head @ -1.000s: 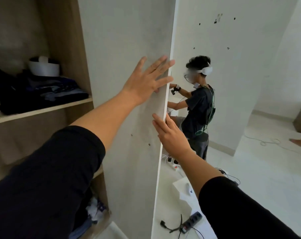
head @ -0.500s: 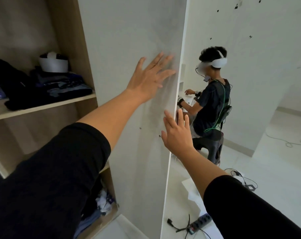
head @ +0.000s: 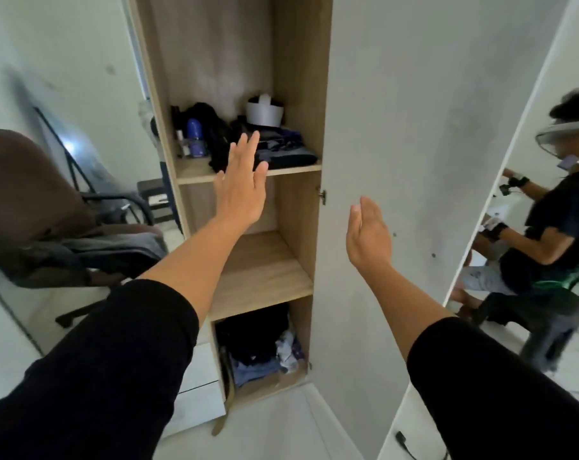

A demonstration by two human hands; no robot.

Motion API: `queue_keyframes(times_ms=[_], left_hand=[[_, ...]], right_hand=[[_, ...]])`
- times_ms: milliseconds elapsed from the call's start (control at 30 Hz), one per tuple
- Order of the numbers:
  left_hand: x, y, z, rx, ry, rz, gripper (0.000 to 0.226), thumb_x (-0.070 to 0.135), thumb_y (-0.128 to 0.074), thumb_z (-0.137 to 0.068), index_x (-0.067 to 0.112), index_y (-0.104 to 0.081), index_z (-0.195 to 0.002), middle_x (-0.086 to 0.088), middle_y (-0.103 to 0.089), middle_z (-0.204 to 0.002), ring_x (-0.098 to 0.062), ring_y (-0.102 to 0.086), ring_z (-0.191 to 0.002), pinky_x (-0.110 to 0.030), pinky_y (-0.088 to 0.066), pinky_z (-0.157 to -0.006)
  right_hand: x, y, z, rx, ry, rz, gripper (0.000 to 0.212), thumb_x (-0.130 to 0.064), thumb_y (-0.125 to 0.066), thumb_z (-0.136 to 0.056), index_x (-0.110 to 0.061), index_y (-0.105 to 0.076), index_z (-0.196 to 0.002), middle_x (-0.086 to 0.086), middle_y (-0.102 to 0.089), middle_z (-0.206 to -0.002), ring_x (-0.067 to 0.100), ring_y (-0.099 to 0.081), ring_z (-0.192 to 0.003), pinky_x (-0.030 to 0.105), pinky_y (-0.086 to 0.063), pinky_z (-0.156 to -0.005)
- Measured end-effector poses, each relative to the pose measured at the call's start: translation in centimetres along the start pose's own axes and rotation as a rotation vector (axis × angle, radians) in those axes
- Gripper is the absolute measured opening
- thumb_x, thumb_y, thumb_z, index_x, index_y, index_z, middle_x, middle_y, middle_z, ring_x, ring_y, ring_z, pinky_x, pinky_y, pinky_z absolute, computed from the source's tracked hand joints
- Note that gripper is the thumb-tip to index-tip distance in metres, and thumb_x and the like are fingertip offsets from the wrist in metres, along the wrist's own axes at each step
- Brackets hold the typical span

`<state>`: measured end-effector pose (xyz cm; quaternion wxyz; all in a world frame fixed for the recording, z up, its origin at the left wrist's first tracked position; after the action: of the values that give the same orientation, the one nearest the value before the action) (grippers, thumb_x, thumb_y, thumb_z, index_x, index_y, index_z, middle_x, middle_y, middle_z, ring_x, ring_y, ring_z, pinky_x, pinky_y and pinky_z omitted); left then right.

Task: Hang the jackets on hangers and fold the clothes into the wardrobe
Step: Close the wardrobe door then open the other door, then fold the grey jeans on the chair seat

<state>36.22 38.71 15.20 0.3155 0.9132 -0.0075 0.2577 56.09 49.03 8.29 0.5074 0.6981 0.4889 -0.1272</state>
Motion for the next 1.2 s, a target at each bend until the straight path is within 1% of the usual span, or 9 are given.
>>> queue_keyframes(times_ms=[167,333,433,500,633,733,900,1067,1200], left_hand=[[-8.0,7.3,5.8,0.046,0.181,-0.206,0.050,0.032,-0.027,-0.101,0.030,-0.013,-0.149,0.004,-0.015,-0.158,-0.018,-0.014,-0.145,-0.056,-0.018,-0.112],[-14.3,13.2,13.2,0.075,0.419,-0.312,0.051,0.033,-0.027,-0.101,0.031,-0.010,-0.149,0.008,-0.009,-0.158,-0.012,-0.002,-0.146,-0.051,-0.012,-0.115],[-17.6,16.7,17.5,0.120,0.557,-0.397,0.052,0.035,-0.029,-0.101,0.029,-0.011,-0.149,0.007,-0.010,-0.158,-0.015,-0.006,-0.146,-0.050,-0.018,-0.115],[-19.2,19.2,20.4,0.164,0.649,-0.443,0.051,0.034,-0.030,-0.101,0.028,-0.014,-0.148,0.004,-0.015,-0.157,-0.018,-0.012,-0.146,-0.052,-0.021,-0.113],[-21.1,23.6,26.4,0.257,0.858,-0.514,0.053,0.035,-0.024,-0.102,0.026,-0.004,-0.150,0.005,-0.003,-0.159,-0.014,-0.001,-0.147,-0.049,-0.009,-0.116],[-21.1,26.7,30.8,0.331,1.026,-0.603,0.055,0.035,-0.023,-0.102,0.020,-0.003,-0.150,0.002,-0.004,-0.159,-0.016,-0.002,-0.147,-0.051,-0.014,-0.114],[-19.2,29.4,38.6,0.468,1.263,-0.672,0.055,0.037,-0.022,-0.102,0.023,0.000,-0.150,0.004,0.000,-0.159,-0.014,0.001,-0.146,-0.049,-0.008,-0.115],[-14.4,31.3,47.4,0.584,1.495,-0.823,0.055,0.038,-0.025,-0.101,0.022,-0.005,-0.150,0.004,-0.007,-0.159,-0.016,-0.005,-0.146,-0.049,-0.018,-0.114],[-9.9,32.5,55.0,0.668,1.711,-0.873,0.055,0.039,-0.022,-0.102,0.023,-0.002,-0.151,0.006,-0.002,-0.159,-0.013,0.002,-0.146,-0.049,-0.015,-0.114]], right_hand=[[-5.6,-5.8,1.6,-0.060,0.110,-0.042,0.050,-0.031,-0.022,-0.103,-0.007,-0.028,-0.146,0.012,-0.030,-0.152,0.025,-0.022,-0.142,0.034,-0.017,-0.115],[-12.2,-13.8,5.6,-0.247,0.263,-0.095,0.052,-0.034,-0.021,-0.102,-0.009,-0.026,-0.147,0.008,-0.026,-0.154,0.021,-0.015,-0.145,0.034,-0.015,-0.116],[-16.7,-18.2,8.8,-0.398,0.372,-0.127,0.052,-0.037,-0.022,-0.102,-0.013,-0.025,-0.147,0.005,-0.025,-0.155,0.019,-0.016,-0.145,0.034,-0.017,-0.115],[-19.5,-20.6,11.0,-0.474,0.463,-0.152,0.049,-0.037,-0.024,-0.102,-0.013,-0.031,-0.144,0.006,-0.033,-0.150,0.021,-0.025,-0.141,0.036,-0.025,-0.112],[-24.6,-24.8,15.2,-0.638,0.626,-0.231,0.049,-0.036,-0.027,-0.101,-0.013,-0.031,-0.145,0.008,-0.031,-0.152,0.022,-0.022,-0.143,0.043,-0.023,-0.115],[-27.8,-27.0,18.6,-0.767,0.737,-0.249,0.049,-0.033,-0.029,-0.101,-0.010,-0.030,-0.145,0.009,-0.029,-0.153,0.023,-0.018,-0.144,0.040,-0.017,-0.116],[-31.4,-28.8,25.3,-0.918,0.989,-0.300,0.048,-0.038,-0.030,-0.099,-0.008,-0.039,-0.136,0.013,-0.041,-0.141,0.036,-0.038,-0.128,0.043,-0.031,-0.104],[-32.6,-28.5,34.1,-1.097,1.182,-0.364,0.047,-0.030,-0.032,-0.101,-0.004,-0.034,-0.140,0.013,-0.036,-0.146,0.033,-0.035,-0.132,0.043,-0.027,-0.111],[-33.4,-27.3,42.0,-1.212,1.359,-0.375,0.049,-0.032,-0.034,-0.100,-0.004,-0.036,-0.140,0.015,-0.038,-0.144,0.035,-0.039,-0.129,0.042,-0.031,-0.107]])
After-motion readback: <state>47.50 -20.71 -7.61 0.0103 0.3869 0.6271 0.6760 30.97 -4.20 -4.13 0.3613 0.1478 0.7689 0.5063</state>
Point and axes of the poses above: each hand's wrist, its own z-axis away from the middle knuckle, its own y-axis out of the back of the hand, x = y × z, the point moved 5 cm from there along -z, towards the middle knuckle
